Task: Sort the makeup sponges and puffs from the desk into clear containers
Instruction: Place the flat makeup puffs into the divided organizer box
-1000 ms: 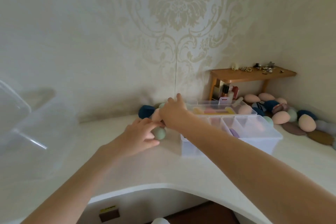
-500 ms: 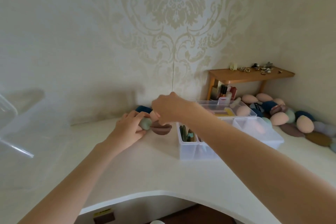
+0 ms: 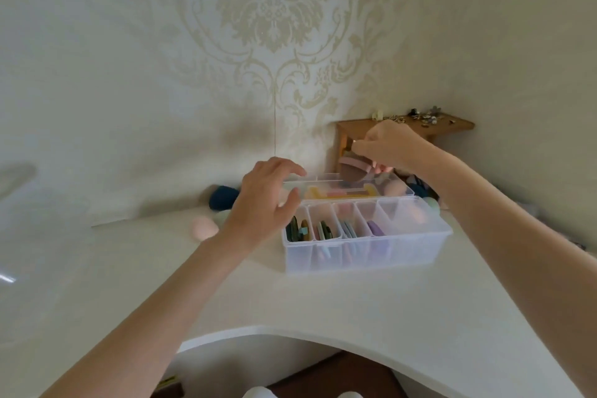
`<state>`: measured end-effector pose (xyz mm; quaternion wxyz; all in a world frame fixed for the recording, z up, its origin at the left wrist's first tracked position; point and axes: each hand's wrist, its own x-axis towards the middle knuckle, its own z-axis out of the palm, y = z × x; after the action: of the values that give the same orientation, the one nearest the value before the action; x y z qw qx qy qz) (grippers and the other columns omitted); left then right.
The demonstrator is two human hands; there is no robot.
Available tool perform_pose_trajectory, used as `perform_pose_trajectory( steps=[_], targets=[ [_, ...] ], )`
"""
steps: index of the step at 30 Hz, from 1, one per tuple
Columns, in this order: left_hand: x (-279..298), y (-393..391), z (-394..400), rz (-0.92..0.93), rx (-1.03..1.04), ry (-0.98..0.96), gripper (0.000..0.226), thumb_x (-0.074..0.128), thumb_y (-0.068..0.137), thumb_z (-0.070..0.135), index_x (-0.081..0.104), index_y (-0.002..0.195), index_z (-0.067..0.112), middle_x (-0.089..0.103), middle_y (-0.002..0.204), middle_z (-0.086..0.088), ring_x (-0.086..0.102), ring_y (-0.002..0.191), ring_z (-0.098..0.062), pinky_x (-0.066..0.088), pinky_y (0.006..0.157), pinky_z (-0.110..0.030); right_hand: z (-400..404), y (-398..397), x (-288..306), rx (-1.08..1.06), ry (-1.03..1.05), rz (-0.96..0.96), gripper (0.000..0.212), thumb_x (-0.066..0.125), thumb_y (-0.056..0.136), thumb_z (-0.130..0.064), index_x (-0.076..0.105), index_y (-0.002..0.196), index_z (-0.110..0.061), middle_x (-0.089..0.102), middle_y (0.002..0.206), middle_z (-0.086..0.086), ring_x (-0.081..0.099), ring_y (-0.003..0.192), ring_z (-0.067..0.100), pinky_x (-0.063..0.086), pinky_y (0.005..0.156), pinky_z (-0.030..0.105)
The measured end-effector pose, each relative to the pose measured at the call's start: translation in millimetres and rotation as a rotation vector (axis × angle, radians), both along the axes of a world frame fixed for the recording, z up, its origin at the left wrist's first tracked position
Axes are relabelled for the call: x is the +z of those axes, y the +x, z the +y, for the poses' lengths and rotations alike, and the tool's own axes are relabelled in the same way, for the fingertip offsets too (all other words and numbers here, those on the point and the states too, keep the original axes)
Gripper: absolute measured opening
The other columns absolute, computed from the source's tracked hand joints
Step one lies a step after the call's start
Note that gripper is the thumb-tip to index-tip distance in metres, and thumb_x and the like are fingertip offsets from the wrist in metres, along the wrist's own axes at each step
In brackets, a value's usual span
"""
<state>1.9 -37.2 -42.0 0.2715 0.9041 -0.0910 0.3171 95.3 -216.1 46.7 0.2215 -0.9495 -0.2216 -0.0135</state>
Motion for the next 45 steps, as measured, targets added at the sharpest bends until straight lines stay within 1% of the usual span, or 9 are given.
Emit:
perform_pose_trajectory(
  steps=[5, 8, 16, 22, 29, 34, 37, 41, 45],
  targets=[
    [7.3, 19.9, -61.6, 0.203, -0.309, 0.238, 0.045, 0.032, 0.085, 0.033, 0.067, 0.108, 0.018, 0.067, 0.104, 0.007, 0.052, 0.107, -0.011, 0.032, 0.101, -0.031, -48.6, -12.0, -14.6, -0.088, -0.08, -0.047, 0.035, 0.052, 0.09, -0.029, 0.056, 0.064, -0.005, 0.071, 0.079, 0.015, 0.062, 0.074, 0.028, 0.048, 0.066, 0.03],
    [3.0, 28.4, -76.8, 0.387, -0.322, 0.344, 0.047, 0.028, 0.079, 0.03, 0.066, 0.106, 0.026, 0.056, 0.092, 0.019, 0.042, 0.105, -0.008, 0.027, 0.103, -0.033, -57.4, -18.7, -27.5, -0.098, -0.105, -0.073, 0.03, 0.051, 0.089, -0.03, 0.056, 0.07, -0.007, 0.069, 0.078, 0.014, 0.056, 0.071, 0.023, 0.037, 0.054, 0.023],
    [5.8, 29.6, -79.6, 0.436, -0.225, 0.422, 0.028, 0.042, 0.094, 0.024, 0.063, 0.111, 0.028, 0.056, 0.125, 0.012, 0.03, 0.126, -0.015, 0.019, 0.105, -0.037, -50.5, -22.8, -62.0, -0.103, -0.157, -0.119, 0.045, 0.053, 0.087, -0.038, 0.037, 0.052, -0.014, 0.04, 0.054, -0.002, 0.043, 0.051, 0.016, 0.026, 0.044, 0.022],
    [6.6, 36.0, -81.4, 0.53, -0.218, 0.365, 0.027, 0.043, 0.093, 0.025, 0.062, 0.109, 0.033, 0.058, 0.121, 0.009, 0.028, 0.132, -0.015, 0.014, 0.109, -0.037, -45.5, -22.3, -68.4, 0.001, -0.307, -0.063, 0.041, 0.052, 0.086, -0.051, 0.062, 0.096, -0.012, 0.043, 0.08, 0.004, 0.045, 0.069, 0.017, 0.033, 0.051, 0.02],
    [10.8, 46.1, -86.4, 0.536, -0.194, 0.434, 0.02, 0.047, 0.092, 0.029, 0.053, 0.075, 0.037, 0.047, 0.078, 0.029, 0.036, 0.121, -0.015, 0.018, 0.105, -0.035, -34.0, -20.2, -69.0, 0.011, -0.455, -0.098, 0.02, 0.047, 0.093, -0.027, 0.046, 0.082, -0.01, 0.039, 0.066, 0.003, 0.045, 0.078, 0.023, 0.045, 0.079, 0.032],
    [18.4, 47.2, -79.4, 0.471, -0.126, 0.474, 0.012, 0.045, 0.091, 0.019, 0.055, 0.092, 0.026, 0.064, 0.106, 0.007, 0.047, 0.116, -0.016, 0.022, 0.107, -0.033, -34.5, -18.6, -77.6, 0.104, -0.346, -0.196, 0.026, 0.056, 0.086, -0.021, 0.054, 0.111, -0.014, 0.049, 0.089, 0.001, 0.04, 0.08, 0.014, 0.041, 0.064, 0.021],
    [21.9, 49.6, -78.2, 0.464, -0.132, 0.472, 0.019, 0.043, 0.093, 0.023, 0.059, 0.103, 0.022, 0.068, 0.108, 0.005, 0.052, 0.111, -0.015, 0.027, 0.105, -0.034, -43.9, -23.9, -58.1, 0.159, -0.224, -0.063, 0.024, 0.051, 0.091, -0.021, 0.063, 0.11, -0.01, 0.06, 0.108, 0.005, 0.051, 0.09, 0.017, 0.048, 0.083, 0.033],
    [25.2, 60.1, -82.6, 0.459, -0.182, 0.385, 0.019, 0.046, 0.092, 0.02, 0.06, 0.105, 0.022, 0.066, 0.108, 0.005, 0.056, 0.095, -0.01, 0.038, 0.088, -0.023, -72.9, 18.3, -45.5, -0.075, -0.103, -0.199, 0.028, 0.042, 0.094, -0.013, 0.068, 0.104, -0.007, 0.064, 0.103, 0.006, 0.061, 0.093, 0.023, 0.053, 0.075, 0.03],
    [27.0, 69.4, -88.3, 0.445, -0.236, 0.357, 0.019, 0.049, 0.09, 0.015, 0.063, 0.104, 0.018, 0.065, 0.107, 0.0, 0.059, 0.089, -0.012, 0.049, 0.082, -0.027, -108.8, 68.6, -64.4, -0.303, -0.329, -0.196, 0.022, 0.049, 0.091, -0.009, 0.059, 0.109, -0.002, 0.045, 0.097, 0.01, 0.054, 0.098, 0.027, 0.042, 0.073, 0.029]
  ],
)
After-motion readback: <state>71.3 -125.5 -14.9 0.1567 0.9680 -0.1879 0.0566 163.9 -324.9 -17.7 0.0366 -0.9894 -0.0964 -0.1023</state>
